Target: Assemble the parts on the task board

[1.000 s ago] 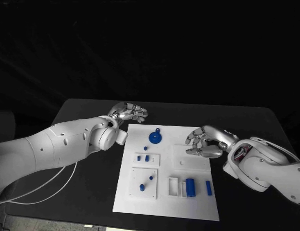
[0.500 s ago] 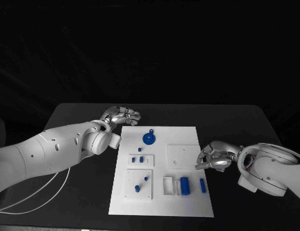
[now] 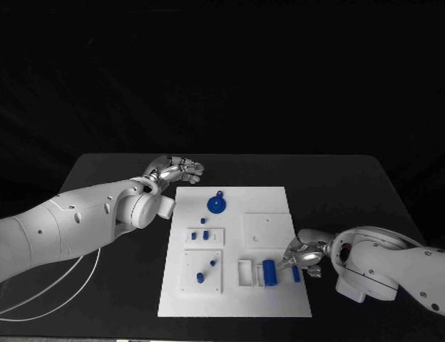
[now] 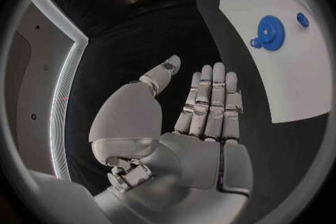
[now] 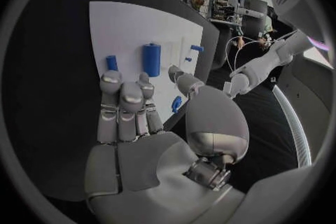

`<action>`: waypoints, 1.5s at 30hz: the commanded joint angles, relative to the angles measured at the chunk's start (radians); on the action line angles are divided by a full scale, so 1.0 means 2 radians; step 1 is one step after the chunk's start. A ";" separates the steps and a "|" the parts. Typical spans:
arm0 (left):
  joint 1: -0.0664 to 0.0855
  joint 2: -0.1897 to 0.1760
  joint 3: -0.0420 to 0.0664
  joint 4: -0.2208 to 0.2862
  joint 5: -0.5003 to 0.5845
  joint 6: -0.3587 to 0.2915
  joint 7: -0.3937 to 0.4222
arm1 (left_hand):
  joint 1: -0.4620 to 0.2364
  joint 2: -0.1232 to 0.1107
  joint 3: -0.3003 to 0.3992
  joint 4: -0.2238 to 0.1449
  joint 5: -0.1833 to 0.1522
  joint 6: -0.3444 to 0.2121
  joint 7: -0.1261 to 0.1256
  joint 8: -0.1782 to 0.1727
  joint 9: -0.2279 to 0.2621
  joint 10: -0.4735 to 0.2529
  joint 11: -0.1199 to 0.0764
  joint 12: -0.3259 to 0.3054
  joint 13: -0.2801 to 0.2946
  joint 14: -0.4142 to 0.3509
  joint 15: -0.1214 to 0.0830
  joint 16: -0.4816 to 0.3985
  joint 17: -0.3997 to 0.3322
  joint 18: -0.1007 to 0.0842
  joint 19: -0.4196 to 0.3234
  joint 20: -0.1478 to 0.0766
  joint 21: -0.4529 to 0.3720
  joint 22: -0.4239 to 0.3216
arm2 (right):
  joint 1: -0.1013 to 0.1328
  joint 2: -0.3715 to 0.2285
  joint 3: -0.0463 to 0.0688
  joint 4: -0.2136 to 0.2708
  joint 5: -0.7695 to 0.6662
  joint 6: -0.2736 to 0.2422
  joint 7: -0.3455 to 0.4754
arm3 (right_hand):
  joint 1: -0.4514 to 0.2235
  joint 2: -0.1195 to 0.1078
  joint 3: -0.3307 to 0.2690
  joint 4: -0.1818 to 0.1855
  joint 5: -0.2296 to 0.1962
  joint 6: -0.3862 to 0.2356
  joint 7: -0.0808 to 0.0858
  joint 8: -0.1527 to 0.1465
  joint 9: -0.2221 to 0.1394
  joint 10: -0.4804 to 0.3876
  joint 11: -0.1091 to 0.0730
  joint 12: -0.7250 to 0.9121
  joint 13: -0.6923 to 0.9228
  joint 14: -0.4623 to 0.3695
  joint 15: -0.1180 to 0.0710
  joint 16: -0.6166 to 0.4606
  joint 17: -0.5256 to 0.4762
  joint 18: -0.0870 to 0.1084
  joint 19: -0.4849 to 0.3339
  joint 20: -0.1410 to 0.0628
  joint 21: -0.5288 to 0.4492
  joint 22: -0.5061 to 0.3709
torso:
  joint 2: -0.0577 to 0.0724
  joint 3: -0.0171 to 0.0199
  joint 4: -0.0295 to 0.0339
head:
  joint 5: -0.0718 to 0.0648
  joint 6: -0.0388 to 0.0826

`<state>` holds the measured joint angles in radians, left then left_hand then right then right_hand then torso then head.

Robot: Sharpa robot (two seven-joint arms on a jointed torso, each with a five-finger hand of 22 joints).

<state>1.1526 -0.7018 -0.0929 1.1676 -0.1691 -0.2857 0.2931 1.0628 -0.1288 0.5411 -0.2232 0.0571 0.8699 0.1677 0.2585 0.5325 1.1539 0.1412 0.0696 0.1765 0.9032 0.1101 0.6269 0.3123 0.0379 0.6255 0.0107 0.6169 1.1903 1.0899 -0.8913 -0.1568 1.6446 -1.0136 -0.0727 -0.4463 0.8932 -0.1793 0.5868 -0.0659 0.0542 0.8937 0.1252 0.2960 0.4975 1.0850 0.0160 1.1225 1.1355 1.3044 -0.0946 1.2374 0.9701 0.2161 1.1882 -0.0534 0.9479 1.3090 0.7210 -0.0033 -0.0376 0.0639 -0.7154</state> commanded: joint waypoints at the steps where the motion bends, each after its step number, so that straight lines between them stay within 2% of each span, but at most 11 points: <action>1: 0.000 -0.002 0.000 0.005 0.010 0.009 0.009 | -0.006 0.001 0.000 0.003 -0.001 -0.005 0.001 0.000 -0.002 -0.011 0.002 -0.003 -0.003 -0.002 0.001 -0.005 0.001 -0.001 -0.004 0.000 -0.005 0.001 | -0.004 0.008 -0.002 -0.010 0.019 0.017 -0.027 | -0.009 0.000 -0.002 0.005 -0.002 -0.001 0.003 -0.002 0.001 0.000 0.001 0.002 0.001 -0.002 0.001 0.003 0.001 0.023 -0.002 -0.004 0.003 0.011 | -0.001 -0.0011 0.0009 | -0.001 -0.002; 3: 0.000 -0.003 0.000 0.008 0.010 0.012 0.009 | -0.007 0.000 0.000 0.004 -0.001 -0.007 0.002 0.000 -0.002 -0.025 0.007 -0.003 -0.008 -0.009 0.004 -0.012 0.002 -0.002 -0.010 0.003 -0.009 0.001 | -0.007 0.012 -0.004 -0.014 0.022 0.015 -0.029 | -0.019 0.000 -0.003 0.013 -0.003 -0.002 0.003 -0.003 0.002 -0.001 0.001 0.003 0.002 -0.003 0.001 0.004 0.002 0.023 -0.003 -0.004 0.004 0.011 | 0.000 -0.0015 0.0001 | 0.000 -0.003; 5: 0.000 -0.003 0.000 0.010 0.011 0.015 0.009 | -0.008 -0.001 0.000 0.006 -0.001 -0.011 0.003 -0.001 -0.004 -0.040 0.012 -0.003 -0.015 -0.018 0.009 -0.021 0.003 -0.003 -0.017 0.007 -0.014 0.002 | -0.011 0.016 -0.004 -0.016 0.021 0.015 -0.030 | -0.032 0.005 -0.005 0.023 -0.003 -0.003 0.004 -0.004 0.002 -0.002 0.001 0.003 0.003 -0.003 0.002 0.005 0.004 0.023 -0.004 -0.004 0.006 0.011 | 0.000 -0.0019 -0.0006 | 0.000 -0.003; 12: 0.000 -0.003 0.000 0.013 0.019 0.025 0.012 | -0.021 -0.008 -0.006 0.020 -0.004 -0.025 0.008 -0.005 -0.008 -0.056 0.018 -0.002 -0.027 -0.045 0.023 -0.046 0.002 -0.006 -0.047 0.021 -0.032 0.005 | -0.019 0.033 -0.005 -0.028 0.014 0.003 -0.031 | -0.046 0.005 -0.013 0.029 -0.003 -0.006 0.004 -0.005 0.004 -0.003 0.001 0.005 0.005 -0.004 0.002 0.006 0.007 0.023 -0.006 -0.007 0.009 0.011 | 0.000 -0.0014 0.0003 | 0.001 -0.009; 16: 0.000 -0.004 0.000 0.015 0.019 0.025 0.010 | -0.040 -0.007 -0.028 0.022 -0.004 -0.035 0.009 -0.008 -0.009 -0.063 0.020 -0.001 -0.033 -0.064 0.031 -0.061 -0.001 -0.008 -0.067 0.029 -0.042 0.006 | -0.022 0.047 -0.008 -0.037 0.016 -0.022 -0.025 | -0.061 0.004 -0.022 0.035 -0.003 -0.006 0.003 -0.005 0.005 -0.004 0.001 0.005 0.006 -0.005 0.001 0.007 0.009 0.023 -0.008 -0.008 0.011 0.011 | 0.000 -0.0013 -0.0002 | 0.002 -0.010; 25: 0.000 -0.004 0.000 0.017 0.019 0.028 0.010 | -0.041 -0.004 -0.033 0.019 -0.004 -0.034 0.011 -0.005 -0.008 -0.063 0.020 0.000 -0.035 -0.064 0.032 -0.062 0.000 -0.005 -0.069 0.031 -0.043 0.007 | -0.028 0.064 -0.011 -0.051 0.005 -0.024 -0.025 | -0.064 0.010 -0.029 0.033 -0.002 -0.007 0.002 -0.005 0.006 -0.005 0.000 0.006 0.008 -0.005 0.000 0.008 0.010 0.023 -0.010 -0.011 0.014 0.011 | 0.000 -0.0017 -0.0007 | 0.003 -0.013; 29: 0.000 -0.004 0.000 0.018 0.019 0.029 0.010 | -0.040 -0.002 -0.034 0.019 -0.003 -0.033 0.010 -0.003 -0.008 -0.063 0.020 0.000 -0.036 -0.063 0.032 -0.063 0.000 -0.005 -0.069 0.031 -0.044 0.008 | -0.032 0.070 -0.012 -0.056 0.004 -0.025 -0.025 | -0.057 0.013 -0.028 0.027 -0.002 -0.006 0.002 -0.005 0.008 -0.005 -0.001 0.006 0.008 -0.006 0.000 0.008 0.011 0.023 -0.011 -0.012 0.015 0.010 | -0.001 -0.0018 -0.0003 | 0.003 -0.014; 32: 0.000 -0.005 0.000 0.018 0.019 0.029 0.010 | -0.040 -0.001 -0.035 0.018 -0.003 -0.031 0.009 -0.002 -0.007 -0.062 0.020 0.000 -0.036 -0.063 0.032 -0.063 0.000 -0.005 -0.069 0.031 -0.044 0.009 | -0.033 0.070 -0.012 -0.056 -0.001 -0.028 -0.024 | -0.046 0.019 -0.022 0.021 -0.002 -0.001 0.000 -0.002 0.009 -0.005 -0.002 0.006 0.009 -0.005 -0.001 0.007 0.012 0.023 -0.011 -0.013 0.017 0.010 | -0.001 -0.0017 -0.0003 | 0.003 -0.015; 39: 0.000 -0.005 0.000 0.017 0.019 0.028 0.010 | -0.040 0.000 -0.037 0.017 -0.003 -0.030 0.009 -0.001 -0.007 -0.062 0.020 0.000 -0.037 -0.062 0.032 -0.064 0.001 -0.004 -0.070 0.031 -0.044 0.009 | -0.033 0.064 -0.012 -0.049 -0.002 -0.043 -0.023 | -0.026 0.037 0.000 0.004 -0.002 0.019 -0.005 0.008 0.016 -0.003 -0.007 0.005 0.008 -0.005 -0.006 0.006 0.012 0.023 -0.013 -0.012 0.019 0.010 | -0.001 -0.0018 -0.0008 | 0.004 -0.015; 45: 0.000 -0.004 0.000 0.016 0.019 0.029 0.010 | -0.040 0.001 -0.037 0.017 -0.003 -0.029 0.008 0.000 -0.007 -0.062 0.020 0.000 -0.037 -0.061 0.032 -0.064 0.001 -0.004 -0.070 0.031 -0.045 0.010 | -0.033 0.055 -0.012 -0.034 0.016 -0.062 -0.021 | -0.031 0.038 0.014 -0.001 -0.003 0.031 -0.009 0.013 0.021 0.000 -0.011 0.004 0.007 -0.003 -0.009 0.004 0.012 0.023 -0.013 -0.009 0.022 0.009 | -0.001 -0.0016 -0.0012 | 0.005 -0.015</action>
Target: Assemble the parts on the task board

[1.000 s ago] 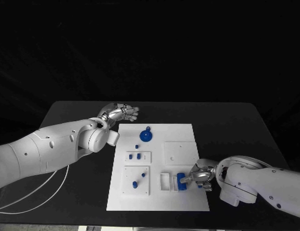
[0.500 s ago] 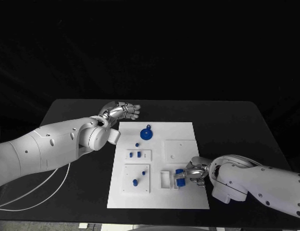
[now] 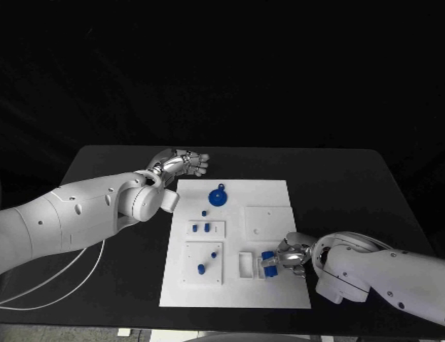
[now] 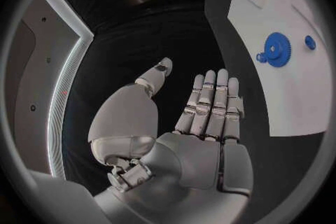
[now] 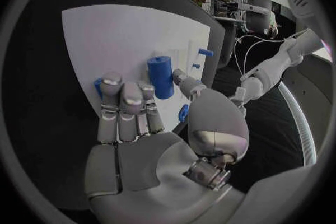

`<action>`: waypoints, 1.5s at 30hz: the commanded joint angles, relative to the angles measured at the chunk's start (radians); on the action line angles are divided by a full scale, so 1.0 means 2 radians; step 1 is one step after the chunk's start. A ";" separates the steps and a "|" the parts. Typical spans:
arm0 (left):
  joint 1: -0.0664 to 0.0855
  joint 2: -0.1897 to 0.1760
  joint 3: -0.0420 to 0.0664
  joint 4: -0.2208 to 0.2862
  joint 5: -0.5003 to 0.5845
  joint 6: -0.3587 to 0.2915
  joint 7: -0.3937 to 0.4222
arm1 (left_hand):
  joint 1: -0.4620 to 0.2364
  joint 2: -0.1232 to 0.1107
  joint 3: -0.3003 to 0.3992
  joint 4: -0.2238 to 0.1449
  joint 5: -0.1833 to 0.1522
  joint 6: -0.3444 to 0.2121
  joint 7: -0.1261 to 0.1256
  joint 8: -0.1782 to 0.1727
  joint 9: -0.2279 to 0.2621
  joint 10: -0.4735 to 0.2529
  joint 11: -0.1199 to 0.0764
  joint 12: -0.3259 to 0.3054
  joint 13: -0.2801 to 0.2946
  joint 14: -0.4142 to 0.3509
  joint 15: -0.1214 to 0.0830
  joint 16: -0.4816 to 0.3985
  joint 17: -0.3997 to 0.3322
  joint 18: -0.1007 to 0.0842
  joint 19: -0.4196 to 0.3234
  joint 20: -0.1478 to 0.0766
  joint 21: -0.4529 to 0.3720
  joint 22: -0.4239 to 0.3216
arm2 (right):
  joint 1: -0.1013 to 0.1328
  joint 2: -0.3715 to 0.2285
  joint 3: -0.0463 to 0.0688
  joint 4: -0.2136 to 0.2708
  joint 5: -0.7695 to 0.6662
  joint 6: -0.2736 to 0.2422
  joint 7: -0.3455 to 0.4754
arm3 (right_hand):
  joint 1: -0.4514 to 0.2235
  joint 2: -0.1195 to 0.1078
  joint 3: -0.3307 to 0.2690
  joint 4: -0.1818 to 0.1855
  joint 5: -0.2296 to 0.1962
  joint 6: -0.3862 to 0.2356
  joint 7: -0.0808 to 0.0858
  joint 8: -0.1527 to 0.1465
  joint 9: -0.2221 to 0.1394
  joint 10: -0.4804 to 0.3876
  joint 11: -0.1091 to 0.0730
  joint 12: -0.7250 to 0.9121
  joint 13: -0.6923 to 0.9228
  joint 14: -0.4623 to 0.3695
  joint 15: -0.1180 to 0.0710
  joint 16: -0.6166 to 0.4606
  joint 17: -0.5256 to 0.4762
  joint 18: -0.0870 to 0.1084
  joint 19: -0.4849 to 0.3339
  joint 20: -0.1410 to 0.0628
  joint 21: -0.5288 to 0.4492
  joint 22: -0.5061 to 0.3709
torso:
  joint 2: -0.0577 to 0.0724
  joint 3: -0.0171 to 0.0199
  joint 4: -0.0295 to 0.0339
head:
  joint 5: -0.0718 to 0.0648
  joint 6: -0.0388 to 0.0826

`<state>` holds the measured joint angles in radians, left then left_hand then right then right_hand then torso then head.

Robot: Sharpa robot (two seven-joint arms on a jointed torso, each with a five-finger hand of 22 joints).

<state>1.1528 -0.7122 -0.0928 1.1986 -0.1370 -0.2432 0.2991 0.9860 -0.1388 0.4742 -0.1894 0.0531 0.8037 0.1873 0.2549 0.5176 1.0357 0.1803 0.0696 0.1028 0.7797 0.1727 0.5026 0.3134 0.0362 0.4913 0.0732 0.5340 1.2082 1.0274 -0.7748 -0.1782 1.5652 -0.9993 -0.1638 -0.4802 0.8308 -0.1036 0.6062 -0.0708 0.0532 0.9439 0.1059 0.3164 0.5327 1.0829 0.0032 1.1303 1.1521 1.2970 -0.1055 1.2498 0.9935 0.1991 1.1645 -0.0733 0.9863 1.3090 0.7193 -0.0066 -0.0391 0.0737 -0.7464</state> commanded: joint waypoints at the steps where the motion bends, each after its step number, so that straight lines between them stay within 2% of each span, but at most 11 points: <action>1: 0.000 0.001 0.000 0.000 0.003 0.008 0.007 | -0.001 0.006 -0.004 0.000 -0.001 0.004 -0.001 0.002 0.001 -0.003 0.000 0.000 -0.001 0.001 0.001 -0.001 0.001 -0.003 -0.003 0.000 -0.003 0.001 | -0.002 -0.005 -0.001 0.008 0.012 -0.018 -0.004 | -0.003 -0.001 0.004 0.003 -0.002 0.007 0.000 0.003 0.003 0.002 -0.005 0.000 -0.001 0.000 -0.004 -0.002 0.001 0.031 -0.001 0.001 0.003 0.009 | 0.000 0.0000 -0.0004 | 0.001 0.000; 11: 0.000 0.002 0.000 -0.002 0.003 0.008 0.007 | -0.001 0.006 -0.005 0.000 -0.001 0.004 -0.002 0.002 0.001 -0.003 0.000 0.001 -0.001 0.001 0.001 -0.002 0.001 -0.004 -0.003 0.000 -0.003 0.001 | 0.018 -0.021 0.000 0.045 0.024 -0.033 -0.004 | -0.024 -0.005 -0.004 0.004 -0.002 0.014 -0.002 0.005 0.006 0.005 -0.007 -0.001 -0.001 0.001 -0.007 -0.003 0.002 0.031 0.000 0.002 0.005 0.009 | 0.000 -0.0003 0.0000 | 0.001 0.001; 14: 0.000 0.002 0.000 -0.002 0.003 0.009 0.007 | -0.001 0.006 -0.005 0.000 -0.001 0.004 -0.002 0.003 0.001 -0.003 0.000 0.001 -0.001 0.001 0.001 -0.002 0.001 -0.004 -0.003 0.000 -0.003 0.001 | 0.023 -0.020 0.000 0.051 0.024 -0.029 -0.006 | -0.026 -0.006 -0.005 0.003 -0.002 0.014 -0.003 0.005 0.007 0.005 -0.007 -0.001 -0.001 0.001 -0.007 -0.003 0.002 0.031 0.000 0.002 0.005 0.009 | 0.000 -0.0009 0.0004 | 0.001 0.002; 16: 0.000 0.003 0.000 -0.002 0.003 0.010 0.007 | -0.002 0.006 -0.005 0.000 -0.001 0.004 -0.002 0.003 0.001 -0.003 0.000 0.001 -0.001 0.001 0.001 -0.002 0.001 -0.004 -0.003 0.000 -0.003 0.001 | 0.023 -0.016 0.000 0.051 0.025 -0.010 -0.011 | -0.027 -0.006 -0.006 0.003 -0.002 0.015 -0.003 0.005 0.007 0.006 -0.008 -0.001 -0.001 0.001 -0.007 -0.003 0.002 0.031 0.000 0.001 0.006 0.009 | 0.000 -0.0010 0.0007 | 0.001 0.001; 17: 0.000 0.004 0.000 -0.002 0.003 0.010 0.007 | -0.002 0.006 -0.005 0.000 -0.001 0.004 -0.002 0.003 0.001 -0.003 0.000 0.001 -0.001 0.001 0.001 -0.002 0.001 -0.004 -0.003 0.000 -0.004 0.001 | 0.023 -0.014 0.000 0.050 0.023 0.003 -0.014 | -0.028 -0.006 -0.006 0.003 -0.002 0.015 -0.003 0.005 0.007 0.006 -0.008 -0.001 -0.001 0.001 -0.008 -0.003 0.002 0.031 0.000 0.001 0.006 0.009 | 0.000 -0.0010 0.0010 | 0.000 0.001; 20: 0.000 0.004 0.000 -0.002 0.003 0.010 0.007 | -0.003 0.007 -0.006 0.000 -0.001 0.005 -0.002 0.003 0.001 -0.002 0.000 0.001 -0.002 0.001 0.001 -0.002 0.002 -0.004 -0.003 0.000 -0.004 0.002 | 0.023 -0.004 0.000 0.044 0.008 0.016 -0.016 | -0.037 -0.006 -0.010 0.006 -0.002 0.015 -0.003 0.004 0.007 0.006 -0.008 -0.002 -0.002 0.001 -0.008 -0.003 0.002 0.031 -0.001 0.001 0.006 0.009 | 0.000 -0.0012 0.0017 | 0.000 0.002; 29: 0.000 0.005 0.000 0.000 0.003 0.011 0.007 | -0.004 0.008 -0.007 0.000 -0.001 0.005 -0.002 0.004 0.001 -0.002 0.000 0.001 -0.002 0.001 0.001 -0.003 0.002 -0.004 -0.003 0.000 -0.004 0.002 | 0.023 0.019 -0.001 0.025 -0.034 0.026 -0.020 | -0.043 -0.004 -0.016 0.003 -0.002 0.017 -0.004 0.003 0.008 0.006 -0.009 -0.004 -0.002 0.001 -0.008 -0.004 0.003 0.031 -0.002 0.000 0.006 0.009 | 0.000 -0.0018 0.0010 | 0.003 0.000; 36: 0.000 0.005 0.000 0.000 0.003 0.012 0.007 | -0.004 0.008 -0.007 0.000 -0.001 0.005 -0.002 0.004 0.001 -0.002 0.000 0.001 -0.002 0.001 0.001 -0.003 0.002 -0.003 -0.003 0.000 -0.004 0.002 | 0.019 0.034 -0.001 0.016 -0.039 0.029 -0.020 | -0.047 -0.004 -0.019 0.003 -0.002 0.018 -0.005 0.003 0.008 0.007 -0.009 -0.005 -0.003 0.001 -0.009 -0.004 0.003 0.031 -0.002 0.000 0.006 0.009 | 0.001 -0.0012 0.0007 | 0.005 -0.001; 39: 0.000 0.005 0.000 0.000 0.003 0.011 0.006 | -0.004 0.008 -0.007 0.000 -0.001 0.005 -0.002 0.004 0.001 -0.002 0.000 0.001 -0.003 0.001 0.001 -0.003 0.002 -0.003 -0.003 0.000 -0.004 0.002 | 0.018 0.038 -0.001 0.013 -0.052 0.043 -0.022 | -0.048 -0.004 -0.019 0.003 -0.002 0.018 -0.005 0.003 0.008 0.007 -0.009 -0.005 -0.003 0.001 -0.009 -0.004 0.003 0.031 -0.002 0.000 0.006 0.009 | 0.000 -0.0011 0.0006 | 0.006 -0.001; 42: 0.000 0.005 0.000 0.000 0.003 0.011 0.007 | -0.004 0.008 -0.008 0.000 -0.001 0.005 -0.002 0.004 0.001 -0.002 0.000 0.001 -0.003 0.001 0.001 -0.003 0.002 -0.003 -0.003 0.000 -0.004 0.002 | 0.018 0.041 -0.001 0.013 -0.083 0.045 -0.022 | -0.052 -0.005 -0.021 0.004 -0.002 0.018 -0.005 0.003 0.008 0.007 -0.010 -0.006 -0.003 0.001 -0.009 -0.004 0.003 0.031 -0.003 0.000 0.006 0.008 | 0.001 -0.0009 0.0005 | 0.008 -0.002; 45: 0.000 0.005 0.000 0.001 0.003 0.011 0.007 | -0.004 0.008 -0.008 0.000 -0.001 0.004 -0.002 0.004 0.001 -0.002 0.000 0.001 -0.003 0.001 0.001 -0.004 0.002 -0.003 -0.003 0.000 -0.004 0.002 | 0.018 0.044 -0.001 0.009 -0.077 0.049 -0.023 | -0.052 -0.005 -0.021 0.004 -0.002 0.018 -0.005 0.003 0.008 0.007 -0.010 -0.006 -0.003 0.000 -0.009 -0.004 0.003 0.031 -0.003 0.000 0.006 0.008 | 0.001 -0.0011 0.0004 | 0.010 -0.003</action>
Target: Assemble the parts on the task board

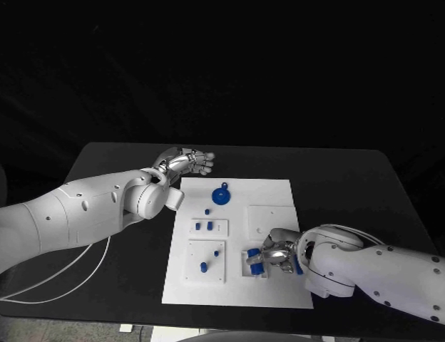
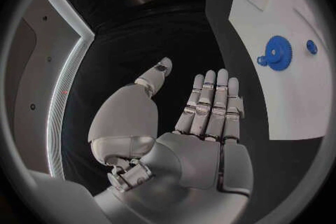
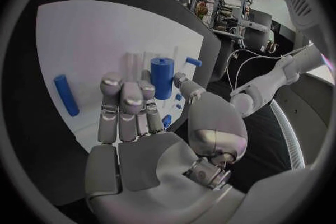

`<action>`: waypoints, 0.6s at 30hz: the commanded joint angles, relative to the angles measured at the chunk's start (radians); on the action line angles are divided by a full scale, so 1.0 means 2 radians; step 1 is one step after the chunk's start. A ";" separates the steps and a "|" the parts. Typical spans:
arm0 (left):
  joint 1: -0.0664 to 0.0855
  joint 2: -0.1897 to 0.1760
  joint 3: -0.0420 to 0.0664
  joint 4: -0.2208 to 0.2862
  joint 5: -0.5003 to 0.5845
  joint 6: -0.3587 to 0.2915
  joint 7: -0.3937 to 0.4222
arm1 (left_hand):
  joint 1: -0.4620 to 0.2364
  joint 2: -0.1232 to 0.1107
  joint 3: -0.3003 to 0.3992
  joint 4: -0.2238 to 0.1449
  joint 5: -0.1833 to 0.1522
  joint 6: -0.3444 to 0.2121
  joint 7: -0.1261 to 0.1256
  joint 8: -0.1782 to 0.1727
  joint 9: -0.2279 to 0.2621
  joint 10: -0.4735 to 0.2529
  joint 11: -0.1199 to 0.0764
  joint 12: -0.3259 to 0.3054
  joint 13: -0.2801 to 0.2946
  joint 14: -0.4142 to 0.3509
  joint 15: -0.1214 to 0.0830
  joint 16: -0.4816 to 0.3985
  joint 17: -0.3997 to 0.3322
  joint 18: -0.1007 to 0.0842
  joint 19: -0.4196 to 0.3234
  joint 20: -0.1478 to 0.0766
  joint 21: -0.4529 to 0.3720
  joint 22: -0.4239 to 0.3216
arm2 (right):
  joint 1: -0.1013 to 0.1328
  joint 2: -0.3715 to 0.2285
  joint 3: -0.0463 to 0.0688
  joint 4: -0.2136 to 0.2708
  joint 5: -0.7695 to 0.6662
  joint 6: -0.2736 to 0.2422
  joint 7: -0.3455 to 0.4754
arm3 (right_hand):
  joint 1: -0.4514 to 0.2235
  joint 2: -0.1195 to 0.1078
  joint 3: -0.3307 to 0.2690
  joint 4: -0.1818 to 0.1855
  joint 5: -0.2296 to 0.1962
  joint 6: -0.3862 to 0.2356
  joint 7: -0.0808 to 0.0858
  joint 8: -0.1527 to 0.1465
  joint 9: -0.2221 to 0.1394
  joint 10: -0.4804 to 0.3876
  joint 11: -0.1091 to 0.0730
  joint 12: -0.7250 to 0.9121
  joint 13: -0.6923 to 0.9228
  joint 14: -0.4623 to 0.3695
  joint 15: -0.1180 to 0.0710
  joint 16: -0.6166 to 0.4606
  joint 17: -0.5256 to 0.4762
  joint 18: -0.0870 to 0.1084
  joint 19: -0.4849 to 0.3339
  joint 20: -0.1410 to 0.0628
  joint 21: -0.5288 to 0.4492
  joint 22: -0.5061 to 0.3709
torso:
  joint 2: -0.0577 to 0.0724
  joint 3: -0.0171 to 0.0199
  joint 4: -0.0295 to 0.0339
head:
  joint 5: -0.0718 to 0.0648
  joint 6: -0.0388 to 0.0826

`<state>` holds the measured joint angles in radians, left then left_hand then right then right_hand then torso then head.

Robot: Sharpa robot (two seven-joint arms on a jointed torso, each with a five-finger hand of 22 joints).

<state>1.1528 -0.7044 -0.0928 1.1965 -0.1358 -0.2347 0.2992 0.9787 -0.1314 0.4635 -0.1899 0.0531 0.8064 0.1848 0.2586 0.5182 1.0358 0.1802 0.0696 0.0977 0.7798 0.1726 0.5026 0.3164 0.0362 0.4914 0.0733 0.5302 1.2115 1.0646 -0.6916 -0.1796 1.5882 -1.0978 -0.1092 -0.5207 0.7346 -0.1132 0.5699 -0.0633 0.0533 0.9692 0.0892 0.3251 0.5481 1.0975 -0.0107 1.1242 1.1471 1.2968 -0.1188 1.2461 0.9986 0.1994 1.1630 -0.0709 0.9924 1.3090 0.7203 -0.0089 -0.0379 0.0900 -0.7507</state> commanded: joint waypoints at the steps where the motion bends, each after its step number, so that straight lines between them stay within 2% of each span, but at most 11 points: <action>1: 0.000 0.001 0.000 0.002 0.003 0.007 0.006 | -0.001 0.005 -0.003 0.001 -0.001 0.003 -0.001 0.002 0.000 -0.003 0.000 0.000 -0.001 0.001 0.001 -0.004 0.001 -0.003 -0.003 0.000 -0.003 0.001 | -0.001 0.003 0.000 -0.003 -0.028 0.022 -0.003 | -0.004 0.000 -0.002 0.000 -0.002 0.005 0.003 -0.002 0.001 0.000 -0.003 -0.003 0.000 0.001 -0.003 -0.003 0.001 0.031 -0.002 -0.002 0.003 0.008 | 0.000 -0.0001 -0.0006 | 0.002 -0.001; 18: 0.000 -0.001 0.000 0.002 0.003 0.007 0.006 | -0.001 0.005 -0.003 0.001 -0.001 0.003 -0.001 0.002 0.000 -0.003 0.001 0.000 -0.001 0.001 0.001 -0.004 0.001 -0.003 -0.003 0.000 -0.003 0.001 | -0.008 0.013 0.000 -0.012 -0.018 0.026 -0.002 | -0.008 0.000 -0.004 0.001 -0.002 0.006 0.003 -0.002 0.001 0.000 -0.003 -0.004 -0.001 0.000 -0.003 -0.003 0.001 0.031 -0.003 -0.002 0.003 0.008 | 0.000 0.0006 -0.0010 | 0.005 -0.004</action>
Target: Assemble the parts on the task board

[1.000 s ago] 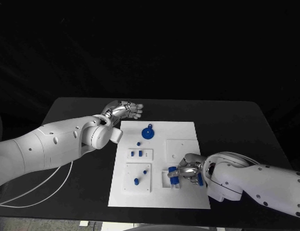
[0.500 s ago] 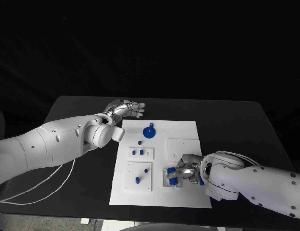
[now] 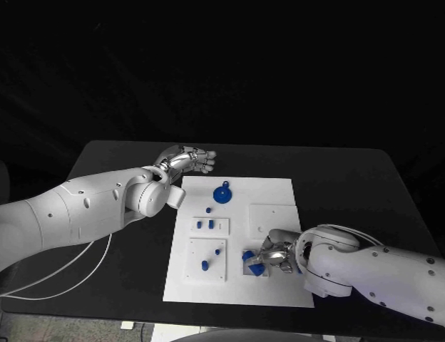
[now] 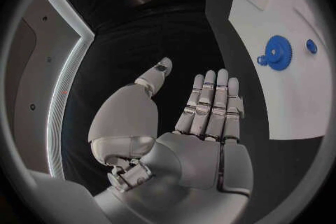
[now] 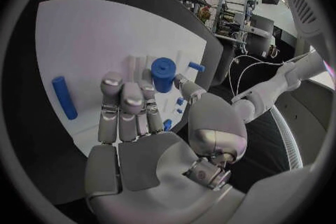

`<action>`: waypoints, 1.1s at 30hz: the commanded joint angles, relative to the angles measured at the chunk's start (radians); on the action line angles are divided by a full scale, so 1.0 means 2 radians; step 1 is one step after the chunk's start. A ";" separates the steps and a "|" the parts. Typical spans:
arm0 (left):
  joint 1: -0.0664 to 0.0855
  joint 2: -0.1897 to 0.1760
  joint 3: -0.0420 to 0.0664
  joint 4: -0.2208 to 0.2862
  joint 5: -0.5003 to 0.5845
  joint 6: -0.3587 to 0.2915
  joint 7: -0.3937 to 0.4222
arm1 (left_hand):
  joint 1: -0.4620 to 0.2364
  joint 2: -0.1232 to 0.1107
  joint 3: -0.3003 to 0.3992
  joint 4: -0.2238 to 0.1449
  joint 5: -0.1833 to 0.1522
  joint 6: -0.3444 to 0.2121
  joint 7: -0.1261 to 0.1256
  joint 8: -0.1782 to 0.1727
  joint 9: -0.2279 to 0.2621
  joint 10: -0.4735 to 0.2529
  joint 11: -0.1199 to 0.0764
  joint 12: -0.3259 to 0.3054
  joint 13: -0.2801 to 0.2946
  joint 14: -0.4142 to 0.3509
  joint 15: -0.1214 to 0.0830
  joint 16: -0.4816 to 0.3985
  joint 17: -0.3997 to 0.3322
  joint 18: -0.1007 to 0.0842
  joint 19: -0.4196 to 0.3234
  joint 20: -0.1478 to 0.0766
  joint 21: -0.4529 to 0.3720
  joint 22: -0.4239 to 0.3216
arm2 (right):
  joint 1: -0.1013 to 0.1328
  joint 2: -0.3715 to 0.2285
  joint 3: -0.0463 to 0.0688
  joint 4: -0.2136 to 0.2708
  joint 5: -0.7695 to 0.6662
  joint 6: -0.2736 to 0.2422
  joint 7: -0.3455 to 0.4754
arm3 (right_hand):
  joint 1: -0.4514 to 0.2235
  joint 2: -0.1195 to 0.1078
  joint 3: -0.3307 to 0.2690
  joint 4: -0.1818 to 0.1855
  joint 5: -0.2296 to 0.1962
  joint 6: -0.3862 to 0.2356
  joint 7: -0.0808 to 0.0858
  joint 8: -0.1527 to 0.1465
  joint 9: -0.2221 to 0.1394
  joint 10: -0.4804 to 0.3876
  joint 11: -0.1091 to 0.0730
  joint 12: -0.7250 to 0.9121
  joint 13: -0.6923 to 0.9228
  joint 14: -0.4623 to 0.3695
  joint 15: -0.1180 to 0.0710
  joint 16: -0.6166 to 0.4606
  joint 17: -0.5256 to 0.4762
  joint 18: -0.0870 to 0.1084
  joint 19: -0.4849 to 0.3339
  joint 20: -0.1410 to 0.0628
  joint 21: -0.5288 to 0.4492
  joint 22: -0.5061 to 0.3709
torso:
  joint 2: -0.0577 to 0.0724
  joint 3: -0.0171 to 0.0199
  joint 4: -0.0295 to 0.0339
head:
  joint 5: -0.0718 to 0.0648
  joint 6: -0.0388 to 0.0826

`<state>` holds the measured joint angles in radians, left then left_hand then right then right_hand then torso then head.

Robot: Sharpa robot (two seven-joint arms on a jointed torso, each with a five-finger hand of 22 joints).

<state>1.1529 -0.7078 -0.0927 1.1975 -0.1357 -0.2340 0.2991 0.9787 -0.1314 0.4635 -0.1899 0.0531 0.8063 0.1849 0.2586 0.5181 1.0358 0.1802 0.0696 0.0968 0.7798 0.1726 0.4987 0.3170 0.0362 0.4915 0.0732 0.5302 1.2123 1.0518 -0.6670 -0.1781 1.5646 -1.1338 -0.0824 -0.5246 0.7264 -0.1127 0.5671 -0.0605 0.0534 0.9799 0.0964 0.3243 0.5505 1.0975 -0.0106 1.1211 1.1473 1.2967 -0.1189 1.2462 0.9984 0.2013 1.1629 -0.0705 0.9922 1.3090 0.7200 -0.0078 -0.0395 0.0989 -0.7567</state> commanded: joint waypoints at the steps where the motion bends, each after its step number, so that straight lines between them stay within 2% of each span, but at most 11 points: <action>1: 0.000 0.000 0.000 0.001 0.002 0.006 0.006 | -0.001 0.005 -0.003 0.001 -0.001 0.003 -0.001 0.002 0.000 -0.003 0.001 0.000 -0.001 0.001 0.001 -0.002 0.000 -0.003 -0.003 0.000 -0.003 0.001 | -0.003 0.001 -0.001 0.000 0.002 0.012 0.000 | -0.004 0.000 -0.002 0.000 -0.002 0.000 0.000 -0.002 0.000 0.000 -0.003 -0.002 -0.001 0.000 -0.003 -0.003 0.001 0.030 -0.002 -0.002 0.003 0.008 | 0.000 0.0000 -0.0002 | 0.001 -0.001; 9: 0.000 0.000 0.000 0.001 0.002 0.006 0.006 | -0.002 0.005 -0.004 0.001 -0.001 0.003 -0.001 0.002 0.000 -0.003 0.001 0.000 -0.001 0.001 0.001 -0.002 0.001 -0.003 -0.003 0.000 -0.003 0.001 | -0.004 0.000 -0.001 0.001 0.009 0.003 0.005 | -0.016 -0.005 -0.010 0.003 -0.002 0.000 0.000 -0.003 0.000 0.000 -0.003 -0.004 -0.001 0.000 -0.003 -0.004 0.001 0.030 -0.004 -0.002 0.002 0.008 | 0.000 0.0001 0.0000 | 0.001 -0.001; 14: 0.000 0.000 0.000 0.001 0.002 0.006 0.005 | -0.002 0.005 -0.004 0.001 -0.001 0.003 -0.001 0.002 0.000 -0.003 0.001 0.000 -0.001 0.001 0.001 -0.002 0.001 -0.003 -0.003 0.000 -0.003 0.001 | -0.004 -0.002 -0.001 0.006 0.020 0.003 0.009 | -0.037 -0.011 -0.032 0.004 -0.002 0.000 -0.001 -0.005 0.001 -0.001 -0.003 -0.005 0.000 -0.001 -0.003 -0.005 0.002 0.030 -0.006 -0.002 0.002 0.008 | 0.000 0.0001 -0.0003 | 0.001 -0.001; 18: 0.000 0.000 0.000 0.001 0.002 0.006 0.006 | -0.003 0.005 -0.004 0.001 -0.001 0.003 0.000 0.002 0.000 -0.003 0.001 0.000 -0.001 0.001 0.001 -0.003 0.001 -0.003 -0.003 0.000 -0.003 0.001 | -0.004 -0.007 -0.001 0.013 0.026 0.004 0.014 | -0.057 -0.003 -0.078 -0.019 -0.002 -0.001 -0.003 -0.006 0.003 -0.003 -0.005 -0.006 0.001 -0.003 -0.006 -0.005 0.004 0.030 -0.012 -0.008 0.000 0.008 | 0.000 0.0000 -0.0003 | 0.001 -0.001; 19: 0.000 0.000 0.000 0.001 0.002 0.006 0.006 | -0.003 0.005 -0.004 0.002 -0.001 0.003 0.000 0.002 0.000 -0.003 0.001 0.000 -0.001 0.001 0.001 -0.003 0.001 -0.003 -0.003 0.000 -0.003 0.001 | -0.004 -0.009 -0.001 0.015 0.027 0.004 0.016 | -0.061 0.005 -0.093 -0.033 -0.002 0.000 -0.003 -0.007 0.003 -0.003 -0.006 -0.007 0.002 -0.004 -0.006 -0.005 0.005 0.030 -0.013 -0.011 -0.001 0.008 | 0.000 0.0000 -0.0003 | 0.001 -0.001; 21: 0.000 -0.001 0.000 0.001 0.002 0.006 0.005 | -0.003 0.005 -0.004 0.002 -0.001 0.003 0.000 0.002 0.000 -0.003 0.001 0.000 -0.002 0.001 0.001 -0.003 0.001 -0.003 -0.003 0.000 -0.003 0.001 | -0.004 -0.012 -0.001 0.018 0.029 0.005 0.019 | -0.065 0.011 -0.105 -0.045 -0.002 0.000 -0.004 -0.008 0.004 -0.003 -0.007 -0.007 0.002 -0.004 -0.007 -0.006 0.006 0.030 -0.014 -0.012 -0.002 0.007 | 0.000 0.0000 -0.0003 | 0.001 -0.001; 28: 0.000 -0.001 0.000 0.001 0.002 0.006 0.005 | -0.003 0.006 -0.004 0.002 -0.001 0.002 0.000 0.002 0.000 -0.003 0.001 0.000 -0.002 0.001 0.001 -0.003 0.001 -0.003 -0.003 0.000 -0.003 0.001 | -0.004 -0.024 -0.001 0.027 0.031 0.010 0.023 | -0.067 0.024 -0.115 -0.063 -0.002 0.002 -0.004 -0.010 0.004 -0.001 -0.007 -0.009 0.003 -0.003 -0.007 -0.007 0.006 0.030 -0.012 -0.014 -0.004 0.006 | 0.000 0.0003 -0.0006 | 0.003 -0.001; 30: 0.000 -0.001 0.000 0.001 0.002 0.006 0.005 | -0.003 0.006 -0.004 0.002 -0.001 0.002 0.000 0.002 0.000 -0.003 0.001 0.000 -0.002 0.001 0.001 -0.003 0.001 -0.003 -0.003 0.000 -0.003 0.001 | -0.004 -0.028 -0.001 0.028 0.030 0.016 0.026 | -0.060 0.026 -0.114 -0.073 -0.002 0.003 -0.004 -0.011 0.004 -0.001 -0.007 -0.009 0.003 -0.002 -0.007 -0.008 0.007 0.030 -0.012 -0.015 -0.004 0.007 | 0.000 0.0001 -0.0007 | 0.003 -0.001; 32: 0.000 -0.002 0.000 0.001 0.002 0.006 0.005 | -0.003 0.006 -0.004 0.002 -0.001 0.002 0.000 0.002 0.000 -0.003 0.001 0.000 -0.002 0.001 0.001 -0.003 0.001 -0.003 -0.003 0.000 -0.004 0.001 | -0.004 -0.030 -0.001 0.029 0.030 0.022 0.032 | -0.060 0.026 -0.115 -0.074 -0.002 0.003 -0.004 -0.011 0.004 -0.001 -0.007 -0.009 0.003 -0.002 -0.007 -0.008 0.007 0.030 -0.011 -0.015 -0.004 0.007 | 0.000 0.0001 -0.0004 | 0.003 -0.001; 33: 0.000 -0.002 0.000 0.001 0.002 0.006 0.005 | -0.003 0.006 -0.004 0.002 -0.001 0.002 0.000 0.003 0.000 -0.003 0.001 0.000 -0.002 0.001 0.001 -0.003 0.001 -0.003 -0.003 0.000 -0.004 0.001 | -0.004 -0.031 -0.001 0.029 0.030 0.025 0.034 | -0.048 0.028 -0.109 -0.081 -0.002 0.003 -0.005 -0.011 0.004 0.000 -0.007 -0.008 0.004 -0.002 -0.007 -0.008 0.007 0.030 -0.011 -0.016 -0.004 0.007 | 0.000 0.0002 -0.0004 | 0.003 -0.001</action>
<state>1.1530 -0.7123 -0.0928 1.1968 -0.1355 -0.2338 0.2985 0.9748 -0.1275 0.4609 -0.1873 0.0531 0.8058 0.1855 0.2586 0.5180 1.0359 0.1802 0.0696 0.0942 0.7799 0.1726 0.4987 0.3186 0.0362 0.4915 0.0733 0.5263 1.2138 1.0453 -0.7281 -0.1789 1.6198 -1.0783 -0.0724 -0.4894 0.6277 -0.0569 0.3511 -0.2209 0.0534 0.9812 0.0909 0.3097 0.5573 1.0954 -0.0199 1.1087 1.1530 1.2916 -0.1290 1.2372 1.0108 0.1988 1.1419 -0.0933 0.9881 1.3090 0.7199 -0.0073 -0.0405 0.1049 -0.7591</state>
